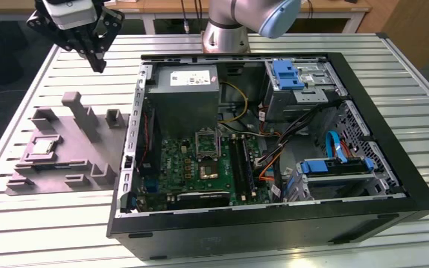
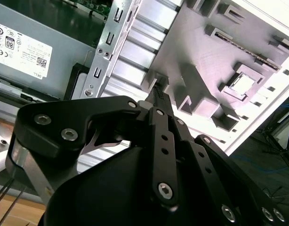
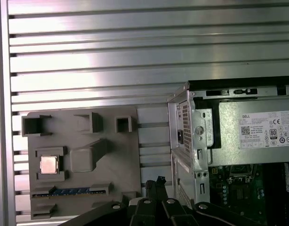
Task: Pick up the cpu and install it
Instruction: 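Reach for the cpu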
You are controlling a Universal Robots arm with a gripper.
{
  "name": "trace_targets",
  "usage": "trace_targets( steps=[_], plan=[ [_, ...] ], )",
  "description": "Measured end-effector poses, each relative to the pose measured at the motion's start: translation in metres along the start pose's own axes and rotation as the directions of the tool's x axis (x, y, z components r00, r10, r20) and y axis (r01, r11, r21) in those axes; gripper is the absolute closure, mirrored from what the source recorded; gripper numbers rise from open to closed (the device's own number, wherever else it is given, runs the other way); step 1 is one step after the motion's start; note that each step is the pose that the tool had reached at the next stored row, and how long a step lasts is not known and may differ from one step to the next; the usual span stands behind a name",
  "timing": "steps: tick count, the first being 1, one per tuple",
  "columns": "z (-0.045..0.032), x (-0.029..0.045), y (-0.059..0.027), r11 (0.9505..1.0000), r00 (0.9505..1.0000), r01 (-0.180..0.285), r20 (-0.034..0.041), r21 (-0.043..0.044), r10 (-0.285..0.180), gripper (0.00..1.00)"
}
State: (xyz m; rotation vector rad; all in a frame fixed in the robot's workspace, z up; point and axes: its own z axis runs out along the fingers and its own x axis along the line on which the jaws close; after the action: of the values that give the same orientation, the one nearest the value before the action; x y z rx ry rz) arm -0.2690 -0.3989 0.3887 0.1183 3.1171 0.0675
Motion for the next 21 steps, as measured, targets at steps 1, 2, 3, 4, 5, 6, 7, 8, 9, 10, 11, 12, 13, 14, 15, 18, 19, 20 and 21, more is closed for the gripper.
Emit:
trace_targets(
  steps=[1, 2, 3, 4, 5, 6, 7, 8, 9, 10, 11, 12, 13, 14, 15, 18, 19, 20, 21],
  plan=[
    [0.0001, 0.0009, -0.0001, 1.0000, 1.0000, 0.000, 0.0000, -0.0001, 0.000, 0.89],
    [0.0001, 0.0017, -0.0001, 1.0000, 1.0000, 0.000, 0.0000, 0.0000, 0.000, 0.89],
    [0.0001, 0.0023, -0.0002, 1.0000, 1.0000, 0.000, -0.0001, 0.0000, 0.000, 0.89],
    [0.0002, 0.0028, -0.0002, 1.0000, 1.0000, 0.000, 0.0000, -0.0001, 0.000, 0.89],
    [0.0003, 0.0029, -0.0002, 1.0000, 1.0000, 0.000, 0.0000, -0.0001, 0.000, 0.89],
    [0.0003, 0.0031, -0.0002, 1.0000, 1.0000, 0.000, 0.0000, -0.0001, 0.000, 0.89],
    [0.0003, 0.0035, -0.0003, 1.0000, 1.0000, 0.000, -0.0001, 0.0000, 0.000, 0.89],
    [0.0003, 0.0039, -0.0003, 1.0000, 1.0000, 0.000, -0.0001, 0.0000, 0.000, 0.89],
    [0.0004, 0.0041, -0.0003, 1.0000, 1.0000, 0.000, -0.0001, 0.0000, 0.000, 0.89],
    [0.0004, 0.0045, -0.0004, 1.0000, 1.0000, 0.000, -0.0001, -0.0001, 0.000, 0.89],
    [0.0005, 0.0045, -0.0004, 1.0000, 1.0000, 0.000, -0.0002, 0.0000, 0.000, 0.89],
    [0.0005, 0.0046, -0.0004, 1.0000, 1.0000, 0.000, -0.0002, 0.0000, 0.000, 0.89],
    [0.0005, 0.0045, -0.0004, 1.0000, 1.0000, 0.000, -0.0002, 0.0000, 0.000, 0.89],
    [0.0005, 0.0045, -0.0004, 1.0000, 1.0000, 0.000, -0.0002, 0.0000, 0.000, 0.89],
    [0.0005, 0.0045, -0.0004, 1.0000, 1.0000, 0.000, -0.0002, 0.0000, 0.000, 0.89],
    [0.0005, 0.0046, -0.0004, 1.0000, 1.0000, 0.000, -0.0002, 0.0000, 0.000, 0.89],
    [0.0005, 0.0046, -0.0004, 1.0000, 1.0000, 0.000, -0.0002, 0.0000, 0.000, 0.89],
    [0.0006, 0.0051, -0.0004, 1.0000, 1.0000, 0.000, 0.0000, -0.0002, 0.000, 0.89],
    [0.0006, 0.0059, -0.0005, 1.0000, 1.0000, 0.000, -0.0001, -0.0001, 0.000, 0.89]
  ],
)
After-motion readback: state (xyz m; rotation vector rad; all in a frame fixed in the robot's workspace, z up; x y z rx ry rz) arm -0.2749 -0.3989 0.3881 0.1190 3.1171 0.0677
